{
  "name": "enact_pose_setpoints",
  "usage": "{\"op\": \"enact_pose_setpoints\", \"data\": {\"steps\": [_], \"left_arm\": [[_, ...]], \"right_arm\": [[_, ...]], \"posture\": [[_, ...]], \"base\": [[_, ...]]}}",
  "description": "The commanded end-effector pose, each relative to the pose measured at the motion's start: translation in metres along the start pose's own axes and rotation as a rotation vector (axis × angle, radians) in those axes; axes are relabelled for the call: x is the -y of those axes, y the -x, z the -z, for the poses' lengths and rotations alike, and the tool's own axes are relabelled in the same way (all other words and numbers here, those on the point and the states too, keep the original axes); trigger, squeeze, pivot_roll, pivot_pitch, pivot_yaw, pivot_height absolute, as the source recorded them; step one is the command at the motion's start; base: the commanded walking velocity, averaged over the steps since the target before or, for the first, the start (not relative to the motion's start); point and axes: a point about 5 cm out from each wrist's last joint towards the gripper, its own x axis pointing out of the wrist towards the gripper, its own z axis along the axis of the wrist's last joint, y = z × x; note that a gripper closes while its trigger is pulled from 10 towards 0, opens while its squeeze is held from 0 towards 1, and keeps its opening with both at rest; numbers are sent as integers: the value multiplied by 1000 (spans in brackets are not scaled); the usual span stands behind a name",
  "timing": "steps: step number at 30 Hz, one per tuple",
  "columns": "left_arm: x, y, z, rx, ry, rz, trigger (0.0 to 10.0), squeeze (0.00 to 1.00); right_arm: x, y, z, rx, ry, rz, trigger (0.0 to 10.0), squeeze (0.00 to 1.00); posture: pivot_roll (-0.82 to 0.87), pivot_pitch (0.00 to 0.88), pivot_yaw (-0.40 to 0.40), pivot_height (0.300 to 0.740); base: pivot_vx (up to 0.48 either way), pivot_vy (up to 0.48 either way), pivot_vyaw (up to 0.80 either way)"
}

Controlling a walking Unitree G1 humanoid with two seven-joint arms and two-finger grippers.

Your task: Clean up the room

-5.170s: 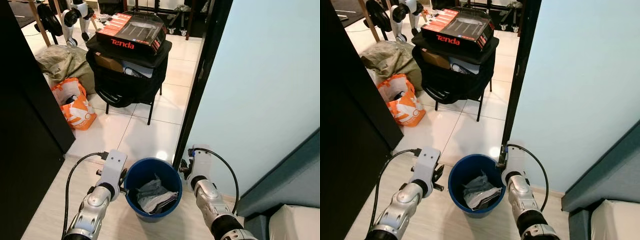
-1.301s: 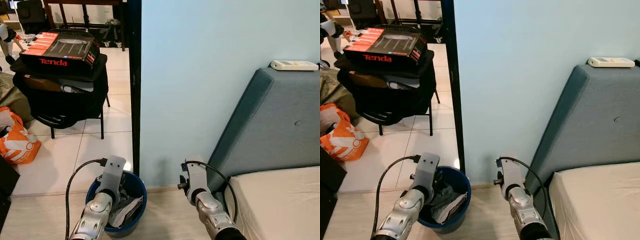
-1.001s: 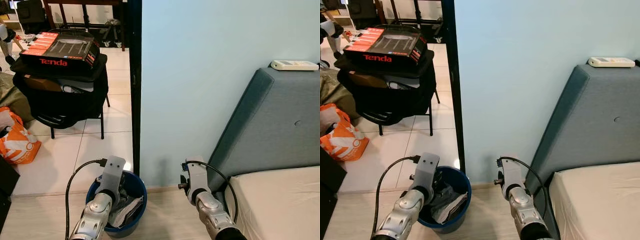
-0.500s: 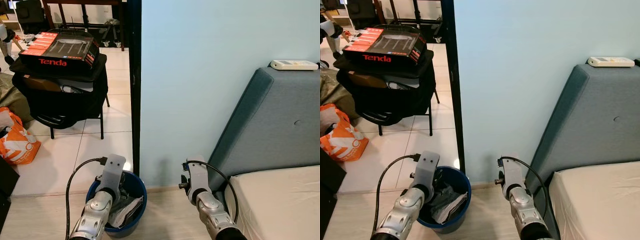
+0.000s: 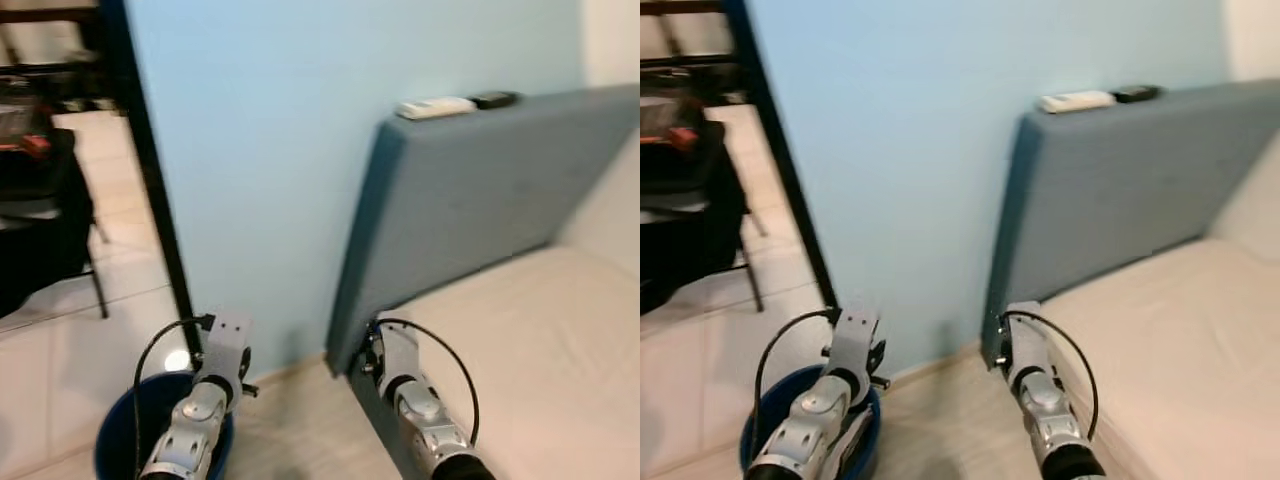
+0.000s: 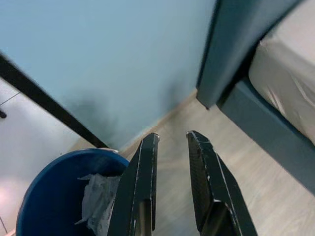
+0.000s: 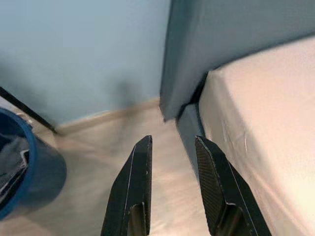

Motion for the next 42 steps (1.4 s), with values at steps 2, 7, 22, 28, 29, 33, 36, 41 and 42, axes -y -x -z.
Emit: {"op": "enact_pose_setpoints", "data": {"steps": [2,7,22,28,29,33,36,41,42], "left_arm": [[2,1,6,-21,11,4,10000,0],[3,2,6,-21,12,3,10000,0],[4,1,6,-18,13,9,10000,0],[5,1,5,-17,12,13,10000,0],[5,0,5,-16,12,15,10000,0],[5,0,5,-16,12,16,10000,0],[5,0,5,-16,11,16,10000,0],[5,0,4,-13,11,14,10000,0],[5,0,4,-13,10,14,10000,0]], "right_arm": [[3,1,4,-23,-23,8,10000,0],[3,1,5,-33,-28,7,10000,0],[3,1,8,-50,-37,10,10000,0],[4,2,8,-54,-37,10,10000,0],[4,2,8,-56,-37,11,10000,0],[4,2,9,-58,-37,11,10000,0],[4,2,9,-60,-36,12,10000,0],[4,2,9,-62,-38,11,10000,0],[4,2,9,-62,-38,11,10000,0]], "posture": [[43,96,-52,728],[42,97,-53,728],[39,101,-47,728],[39,101,-47,728],[39,101,-47,728],[37,101,-46,728],[38,102,-47,728],[40,103,-48,728],[40,103,-48,728]], "base": [[0,0,-800],[0,0,-800],[0,0,-800],[0,0,-800],[0,0,-800],[0,0,-800],[0,0,-800],[0,0,-800],[0,0,-800]]}}
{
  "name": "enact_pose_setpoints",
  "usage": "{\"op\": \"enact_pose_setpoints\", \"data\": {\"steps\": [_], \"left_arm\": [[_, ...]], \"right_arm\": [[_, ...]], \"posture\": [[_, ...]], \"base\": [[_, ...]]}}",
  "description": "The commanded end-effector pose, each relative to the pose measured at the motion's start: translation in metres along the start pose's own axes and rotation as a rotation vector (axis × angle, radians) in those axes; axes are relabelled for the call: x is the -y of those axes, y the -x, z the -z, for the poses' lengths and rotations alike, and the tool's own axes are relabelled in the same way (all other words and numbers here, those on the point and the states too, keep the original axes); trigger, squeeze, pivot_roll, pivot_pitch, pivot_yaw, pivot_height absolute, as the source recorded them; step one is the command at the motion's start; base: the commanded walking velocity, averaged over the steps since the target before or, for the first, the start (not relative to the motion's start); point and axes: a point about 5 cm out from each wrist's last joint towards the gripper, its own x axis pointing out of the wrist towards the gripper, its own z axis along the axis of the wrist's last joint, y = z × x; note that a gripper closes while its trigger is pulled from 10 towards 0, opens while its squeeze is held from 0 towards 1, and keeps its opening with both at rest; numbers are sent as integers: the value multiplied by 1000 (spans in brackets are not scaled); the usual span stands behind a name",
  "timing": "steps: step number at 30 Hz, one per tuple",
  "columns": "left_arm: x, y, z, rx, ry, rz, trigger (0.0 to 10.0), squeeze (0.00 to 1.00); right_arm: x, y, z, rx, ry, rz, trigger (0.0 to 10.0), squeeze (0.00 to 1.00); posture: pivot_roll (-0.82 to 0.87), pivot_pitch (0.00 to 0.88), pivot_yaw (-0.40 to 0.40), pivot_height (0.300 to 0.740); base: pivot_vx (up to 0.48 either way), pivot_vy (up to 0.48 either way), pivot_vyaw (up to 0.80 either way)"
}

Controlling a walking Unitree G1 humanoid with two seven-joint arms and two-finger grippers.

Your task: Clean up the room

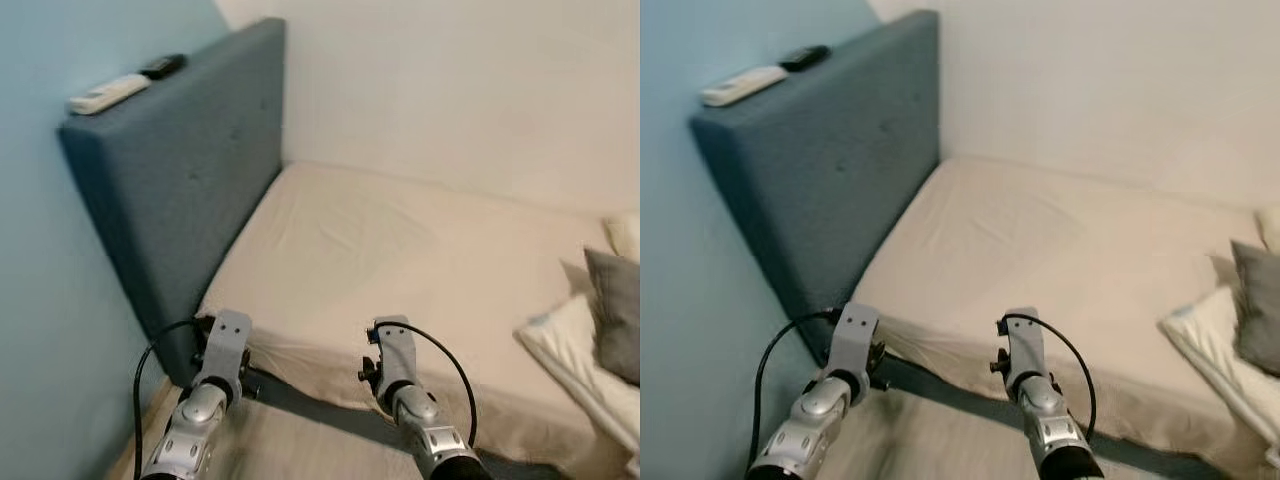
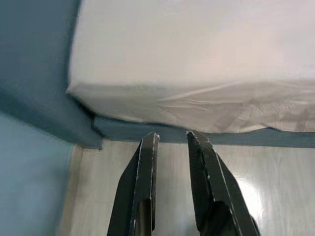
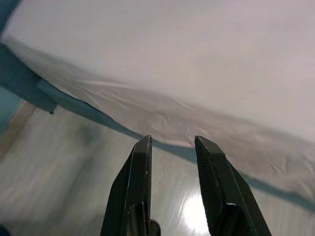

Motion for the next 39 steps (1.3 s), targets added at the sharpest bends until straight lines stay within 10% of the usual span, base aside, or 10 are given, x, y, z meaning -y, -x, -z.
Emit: {"op": "enact_pose_setpoints", "data": {"steps": [1,23,39], "left_arm": [[3,0,2,-5,5,9,10000,0],[3,0,1,-2,8,13,10000,0],[1,2,2,0,39,-7,10000,0]], "right_arm": [[3,1,4,-17,-5,8,10000,0],[3,1,4,-14,-3,10,10000,0],[0,2,3,1,5,-11,10000,0]], "posture": [[39,103,-47,728],[39,101,-42,728],[38,102,-43,728]], "base": [[0,0,-800],[0,0,-770],[0,0,0]]}}
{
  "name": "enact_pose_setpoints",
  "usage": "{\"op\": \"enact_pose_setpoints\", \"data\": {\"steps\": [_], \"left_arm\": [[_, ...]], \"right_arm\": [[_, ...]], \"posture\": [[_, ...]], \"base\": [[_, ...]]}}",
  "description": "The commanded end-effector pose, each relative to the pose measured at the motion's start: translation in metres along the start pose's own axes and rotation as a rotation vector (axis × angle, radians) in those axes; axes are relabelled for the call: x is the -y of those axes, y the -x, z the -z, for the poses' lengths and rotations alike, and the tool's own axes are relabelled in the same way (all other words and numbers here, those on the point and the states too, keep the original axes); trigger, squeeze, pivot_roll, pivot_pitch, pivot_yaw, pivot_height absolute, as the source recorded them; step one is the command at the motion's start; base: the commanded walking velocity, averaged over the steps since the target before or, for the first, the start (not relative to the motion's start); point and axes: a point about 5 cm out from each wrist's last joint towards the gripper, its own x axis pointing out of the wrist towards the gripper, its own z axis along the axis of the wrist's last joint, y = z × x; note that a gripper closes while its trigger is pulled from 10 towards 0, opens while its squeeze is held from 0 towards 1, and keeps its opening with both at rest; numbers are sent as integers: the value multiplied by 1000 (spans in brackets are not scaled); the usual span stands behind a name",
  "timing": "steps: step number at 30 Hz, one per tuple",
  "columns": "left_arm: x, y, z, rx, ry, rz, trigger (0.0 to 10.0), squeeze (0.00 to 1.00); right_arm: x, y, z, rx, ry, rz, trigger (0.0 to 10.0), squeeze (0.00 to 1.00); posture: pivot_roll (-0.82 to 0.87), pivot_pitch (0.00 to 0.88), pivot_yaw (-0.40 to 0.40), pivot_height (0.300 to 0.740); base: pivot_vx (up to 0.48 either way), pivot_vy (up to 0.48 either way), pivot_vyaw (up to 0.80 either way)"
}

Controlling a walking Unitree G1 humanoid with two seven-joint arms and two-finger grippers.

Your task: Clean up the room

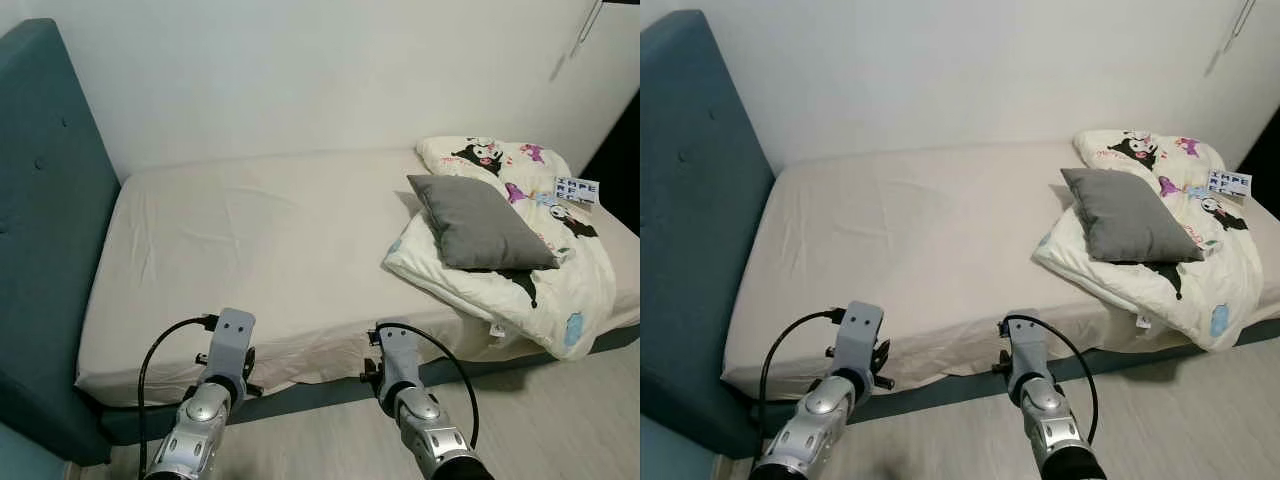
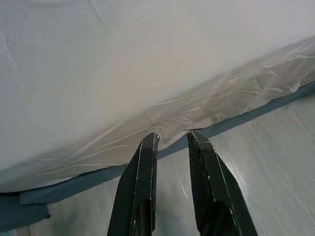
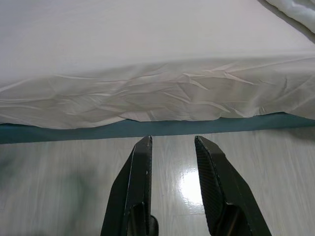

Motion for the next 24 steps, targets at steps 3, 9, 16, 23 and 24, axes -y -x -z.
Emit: {"op": "enact_pose_setpoints", "data": {"steps": [3,9,16,23,24], "left_arm": [[0,2,4,-8,26,-6,10000,0],[1,2,3,-5,26,0,10000,0],[2,3,4,-5,24,4,10000,0],[1,3,5,-9,26,3,10000,0],[1,3,5,-9,26,3,10000,0]], "right_arm": [[-2,1,2,5,0,-7,10000,0],[-3,2,2,9,3,-13,10000,0],[-2,2,3,9,2,-13,10000,0],[-3,3,2,23,18,-23,10000,0],[-3,3,2,23,18,-23,10000,0]], "posture": [[38,99,-43,728],[37,91,-42,728],[35,85,-42,728],[32,82,-43,728],[32,82,-43,728]], "base": [[0,0,0],[0,-304,0],[0,-458,0],[0,-456,0],[0,-454,0]]}}
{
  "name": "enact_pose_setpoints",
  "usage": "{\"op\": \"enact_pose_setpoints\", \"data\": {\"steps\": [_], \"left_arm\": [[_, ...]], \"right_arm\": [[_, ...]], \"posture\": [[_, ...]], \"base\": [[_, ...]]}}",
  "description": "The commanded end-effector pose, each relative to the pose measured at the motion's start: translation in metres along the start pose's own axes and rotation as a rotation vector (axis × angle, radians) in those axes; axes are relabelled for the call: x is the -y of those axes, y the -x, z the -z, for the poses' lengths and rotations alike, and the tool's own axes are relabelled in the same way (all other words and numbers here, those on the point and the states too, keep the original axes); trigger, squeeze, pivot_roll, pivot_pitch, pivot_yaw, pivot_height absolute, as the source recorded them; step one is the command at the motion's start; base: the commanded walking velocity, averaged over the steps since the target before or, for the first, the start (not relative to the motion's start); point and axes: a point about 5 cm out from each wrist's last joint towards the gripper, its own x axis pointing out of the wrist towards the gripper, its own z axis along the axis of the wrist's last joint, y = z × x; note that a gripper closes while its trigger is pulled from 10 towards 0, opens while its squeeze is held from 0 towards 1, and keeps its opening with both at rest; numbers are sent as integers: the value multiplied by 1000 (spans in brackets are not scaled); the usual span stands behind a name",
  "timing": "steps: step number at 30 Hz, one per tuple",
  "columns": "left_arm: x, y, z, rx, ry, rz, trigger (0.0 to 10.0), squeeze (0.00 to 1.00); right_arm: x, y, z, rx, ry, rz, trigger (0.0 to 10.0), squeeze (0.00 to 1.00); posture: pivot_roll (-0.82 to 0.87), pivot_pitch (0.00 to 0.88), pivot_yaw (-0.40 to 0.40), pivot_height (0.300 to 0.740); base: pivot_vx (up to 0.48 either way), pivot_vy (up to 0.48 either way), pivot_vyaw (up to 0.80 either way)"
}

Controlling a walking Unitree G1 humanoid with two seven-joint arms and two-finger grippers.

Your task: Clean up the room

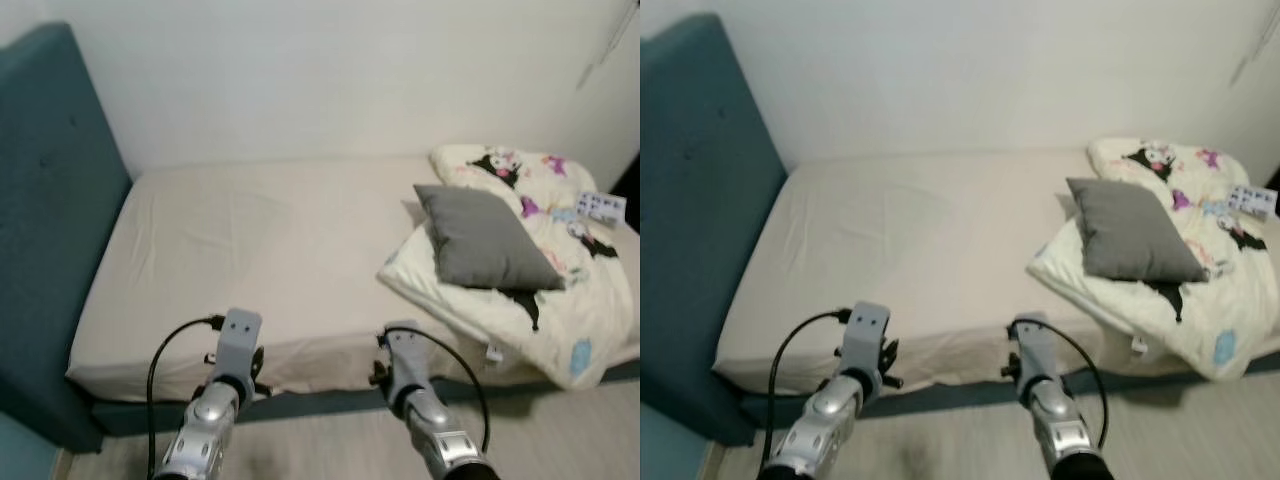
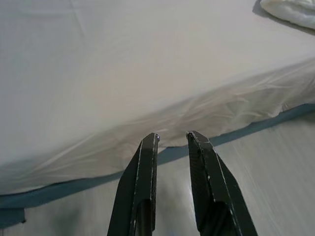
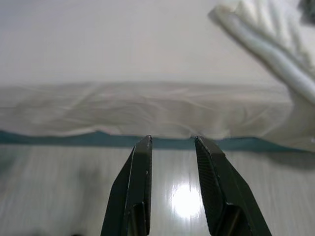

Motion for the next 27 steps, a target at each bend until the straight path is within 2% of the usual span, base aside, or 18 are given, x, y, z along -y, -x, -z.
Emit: {"op": "enact_pose_setpoints", "data": {"steps": [1,27], "left_arm": [[-1,2,6,-20,6,-5,10000,0],[-2,3,5,-17,-4,0,10000,0]], "right_arm": [[-4,1,4,-6,-4,-15,10000,0],[-8,1,2,-2,-8,-29,10000,0]], "posture": [[32,81,-44,728],[38,87,-47,728]], "base": [[0,-442,0],[0,-442,0]]}}
